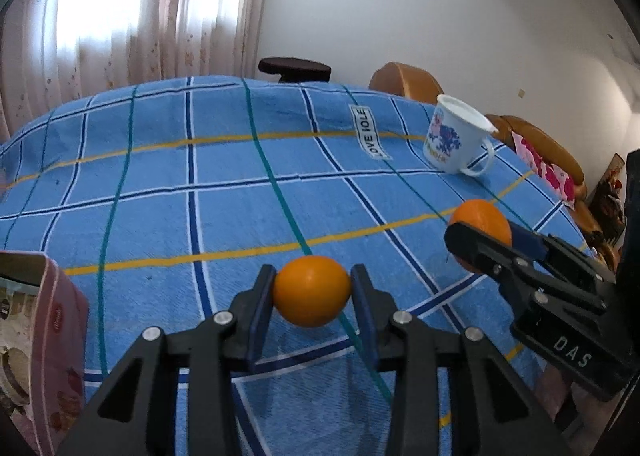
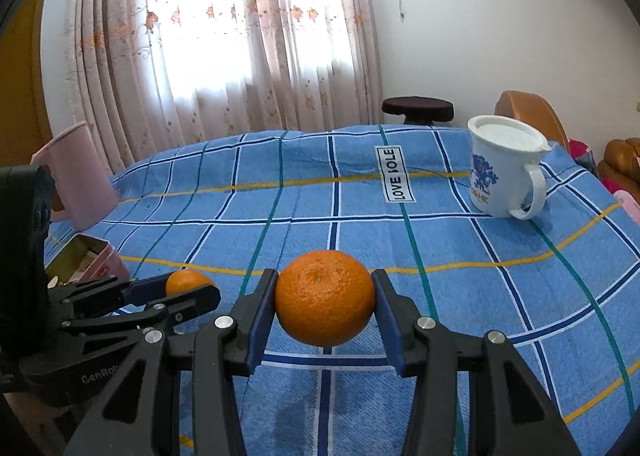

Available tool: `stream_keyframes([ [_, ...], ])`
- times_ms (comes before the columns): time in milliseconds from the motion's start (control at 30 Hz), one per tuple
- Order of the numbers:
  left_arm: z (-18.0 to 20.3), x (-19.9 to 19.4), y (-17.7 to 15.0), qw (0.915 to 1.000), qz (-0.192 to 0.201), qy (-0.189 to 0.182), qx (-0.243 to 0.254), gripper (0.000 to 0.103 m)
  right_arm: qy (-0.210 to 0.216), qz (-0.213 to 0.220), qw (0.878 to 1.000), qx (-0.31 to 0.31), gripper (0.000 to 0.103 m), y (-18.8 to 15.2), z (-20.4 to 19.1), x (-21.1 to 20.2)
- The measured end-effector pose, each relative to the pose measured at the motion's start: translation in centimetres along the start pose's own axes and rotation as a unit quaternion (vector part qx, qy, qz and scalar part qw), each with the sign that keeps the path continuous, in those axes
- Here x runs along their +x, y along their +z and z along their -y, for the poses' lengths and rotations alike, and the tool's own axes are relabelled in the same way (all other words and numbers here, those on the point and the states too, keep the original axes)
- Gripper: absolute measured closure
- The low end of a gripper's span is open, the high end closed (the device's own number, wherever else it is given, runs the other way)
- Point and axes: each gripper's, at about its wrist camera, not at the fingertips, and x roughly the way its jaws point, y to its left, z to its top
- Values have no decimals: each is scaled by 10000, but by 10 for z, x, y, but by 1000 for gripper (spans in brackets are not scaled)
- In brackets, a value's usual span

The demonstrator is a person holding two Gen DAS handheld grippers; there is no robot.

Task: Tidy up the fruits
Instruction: 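Lift the orange with the left tool while the right tool lifts its orange toward the tin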

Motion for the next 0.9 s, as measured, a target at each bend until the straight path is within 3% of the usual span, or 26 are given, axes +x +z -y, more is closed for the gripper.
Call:
stream_keyframes([
  [900, 7, -34, -6, 9946, 966, 363, 136, 63, -32, 792, 9965, -281, 54, -5, -10, -34],
])
